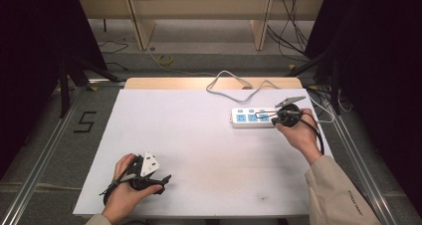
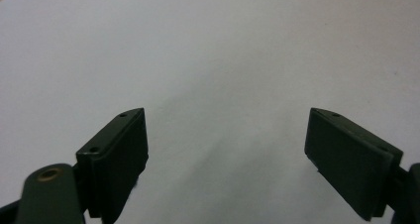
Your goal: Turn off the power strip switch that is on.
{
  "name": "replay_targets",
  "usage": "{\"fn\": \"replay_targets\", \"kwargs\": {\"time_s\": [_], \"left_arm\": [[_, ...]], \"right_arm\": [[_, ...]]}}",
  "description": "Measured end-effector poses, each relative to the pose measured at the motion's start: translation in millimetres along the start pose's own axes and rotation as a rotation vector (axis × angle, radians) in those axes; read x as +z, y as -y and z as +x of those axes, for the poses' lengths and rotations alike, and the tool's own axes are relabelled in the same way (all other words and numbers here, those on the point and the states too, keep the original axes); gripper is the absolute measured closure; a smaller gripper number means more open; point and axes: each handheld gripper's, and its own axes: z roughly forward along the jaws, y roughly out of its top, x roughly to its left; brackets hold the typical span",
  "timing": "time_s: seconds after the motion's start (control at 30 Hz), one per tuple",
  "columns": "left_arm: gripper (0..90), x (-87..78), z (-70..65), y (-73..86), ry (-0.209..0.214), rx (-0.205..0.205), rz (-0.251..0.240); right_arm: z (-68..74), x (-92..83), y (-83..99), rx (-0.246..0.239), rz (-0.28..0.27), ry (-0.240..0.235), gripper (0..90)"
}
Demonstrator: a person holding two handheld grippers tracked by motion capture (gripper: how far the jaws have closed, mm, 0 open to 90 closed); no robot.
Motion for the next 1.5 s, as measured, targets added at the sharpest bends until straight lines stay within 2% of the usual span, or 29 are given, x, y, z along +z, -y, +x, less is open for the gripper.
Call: {"fn": "replay_targets", "kwargs": {"time_s": [1.5], "left_arm": [[16.4,0.9,-0.3,0.6,0.0,0.003,0.005]], "right_arm": [[-16.5,25.7,-20.7,0.017,0.04,0.022,90.0]]}}
